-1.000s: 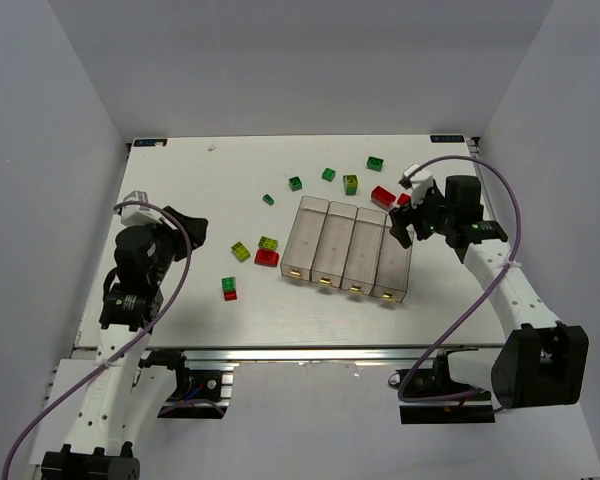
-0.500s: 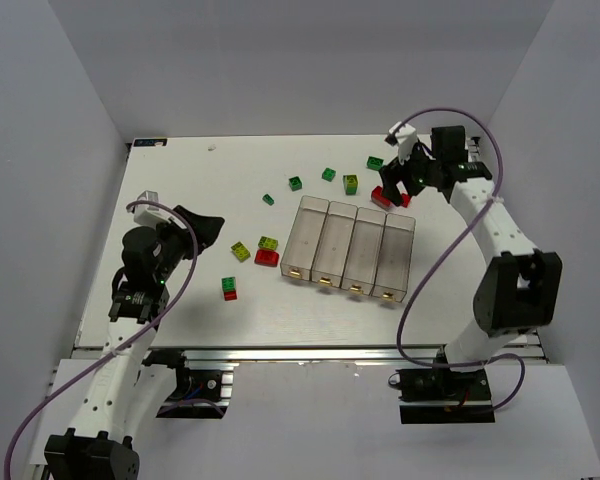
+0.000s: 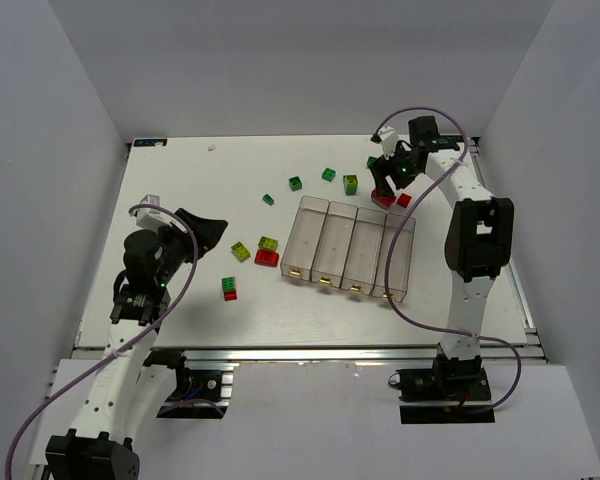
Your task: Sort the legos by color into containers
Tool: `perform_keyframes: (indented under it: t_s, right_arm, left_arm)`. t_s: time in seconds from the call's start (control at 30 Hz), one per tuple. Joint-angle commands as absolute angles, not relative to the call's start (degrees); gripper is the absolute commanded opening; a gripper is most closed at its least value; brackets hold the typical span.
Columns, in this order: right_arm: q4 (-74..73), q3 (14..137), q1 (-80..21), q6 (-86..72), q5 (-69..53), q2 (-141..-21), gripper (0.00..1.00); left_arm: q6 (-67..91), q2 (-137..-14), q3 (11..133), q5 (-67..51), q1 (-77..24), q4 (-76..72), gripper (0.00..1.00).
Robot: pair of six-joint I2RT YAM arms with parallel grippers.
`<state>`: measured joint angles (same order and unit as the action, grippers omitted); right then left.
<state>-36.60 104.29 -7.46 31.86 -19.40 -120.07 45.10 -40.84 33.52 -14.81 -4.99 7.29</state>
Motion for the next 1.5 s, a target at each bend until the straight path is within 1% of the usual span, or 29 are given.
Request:
perform_keyframes:
  t_s: [0.0,0.13,0.27,0.43,0.47,0.5,0.53,0.57,0.67,0.7,0.73,0.8,0.83,0.9,0.93,0.97,1.0,1.03,1.07,1.1,1.17,1.2,1.23,1.27,1.3,1.33,1.37,1.43,1.47]
  right_arm:
    - [-39.8,110.5,-7.3,36.3,-19.8,-122.9,0.78]
    - [-41.7,112.7,-7.4,38.1,-19.9,-126.4,0.72]
    - [-39.9,112.2,-7.3,39.5,-17.9,-129.5,0.71]
    - [-39.9,113.4,-7.0,40.6,-17.3,-132.3,0.62]
    - [-39.7,113.5,-6.9,41.0,-17.7,-132.5,0.57]
    - [-40.2,113.9,-6.9,41.7,-18.1,-133.1,0.5]
    - [-40.5,114.9,-6.9,42.3,-18.5,-133.3,0.38]
    - [-40.3,114.9,-6.8,42.2,-19.4,-132.5,0.31]
    - [-38.9,114.9,-6.0,40.4,-23.4,-128.0,0.07]
    - [-38.9,114.9,-5.8,40.3,-23.4,-128.0,0.07]
    - [-38.9,114.8,-5.7,38.8,-26.2,-125.8,0.04]
    - [-40.1,114.9,-5.5,37.1,-30.1,-123.4,0.01]
    - [-40.8,114.5,-5.5,36.0,-35.9,-121.0,0.0]
    - [-42.0,113.4,-5.6,31.8,-42.9,-118.4,0.0]
    - [-42.1,112.4,-5.6,30.2,-51.2,-116.0,0.0]
    - [-41.7,110.1,-5.7,25.8,-55.1,-114.7,0.0]
    - [-40.7,108.6,-5.9,23.1,-58.6,-113.5,0.0]
    - [-37.1,106.7,-6.1,20.0,-65.5,-111.0,0.0]
    - [-35.1,104.8,-6.8,17.1,-68.6,-109.9,0.0]
    - [-32.5,100.7,-7.2,10.7,-70.8,-108.6,0.0]
    - [-22.5,96.3,-8.9,3.6,-76.7,-104.9,0.0]
    - [-18.0,91.4,-9.5,-0.3,-78.0,-103.5,0.0]
    - [-8.4,88.8,-10.3,-8.5,-79.8,-100.7,0.0]
    - [-2.5,86.3,-11.6,-12.8,-80.5,-99.2,0.0]
    - [4.5,81.0,-12.3,-17.7,-81.2,-97.8,0.0]
    - [11.4,78.6,-12.9,-28.2,-81.9,-95.6,0.0]
    - [22.2,76.7,-14.1,-32.6,-82.1,-94.9,0.0]
    - [27.8,73.9,-14.9,-39.7,-82.4,-93.9,0.0]
    - [28.6,73.7,-15.4,-40.1,-82.4,-93.6,0.0]
  left_arm:
    - [46.0,-39.6,32.3,-15.4,-4.9,8.3,0.82]
    - [46.1,-39.0,32.4,-15.0,-4.9,9.2,0.82]
    - [46.2,-39.3,32.1,-15.4,-4.8,9.1,0.82]
    - [46.1,-40.6,32.3,-15.6,-4.8,8.8,0.82]
    - [46.1,-40.8,32.4,-15.7,-4.8,8.8,0.82]
    - [46.2,-41.0,32.5,-15.8,-4.8,8.6,0.82]
    - [46.5,-41.5,32.5,-16.2,-4.9,8.0,0.82]
    - [46.9,-41.7,32.5,-16.8,-4.9,7.4,0.82]
    - [48.9,-43.0,31.5,-20.0,-6.6,2.0,0.82]
    - [49.3,-43.0,31.5,-20.0,-6.6,0.8,0.82]
    - [49.7,-43.8,31.3,-20.6,-7.3,-0.7,0.82]
    - [50.4,-45.3,31.4,-21.8,-10.0,-5.4,0.82]
    - [50.4,-46.7,31.5,-21.8,-11.3,-6.9,0.82]
    - [50.6,-48.3,32.0,-21.7,-15.0,-12.0,0.82]
    - [50.6,-49.3,32.0,-21.8,-16.3,-14.4,0.82]
    - [50.6,-51.3,32.0,-22.1,-18.9,-18.9,0.82]
    - [50.5,-52.5,32.4,-22.1,-20.1,-20.9,0.82]
    - [50.2,-53.5,32.6,-22.1,-21.3,-23.1,0.82]
    - [49.9,-55.8,33.0,-22.3,-23.5,-24.9,0.82]
    - [49.6,-56.9,33.3,-22.7,-24.3,-28.0,0.82]
    - [49.6,-59.4,34.6,-23.2,-26.3,-30.9,0.82]
    - [49.7,-61.8,35.2,-23.6,-26.7,-33.3,0.82]
    - [49.7,-62.9,36.6,-23.9,-27.8,-34.3,0.82]
    - [49.7,-63.9,37.3,-24.0,-28.3,-35.1,0.83]
    - [49.5,-65.7,38.1,-24.1,-28.7,-36.2,0.84]
    - [49.4,-66.6,39.6,-24.3,-29.1,-36.6,0.85]
    - [49.0,-67.4,40.4,-24.6,-29.8,-37.3,0.86]
    - [48.2,-69.1,42.1,-24.9,-30.8,-36.6,0.87]
    - [47.9,-69.5,43.0,-24.7,-31.0,-36.5,0.87]
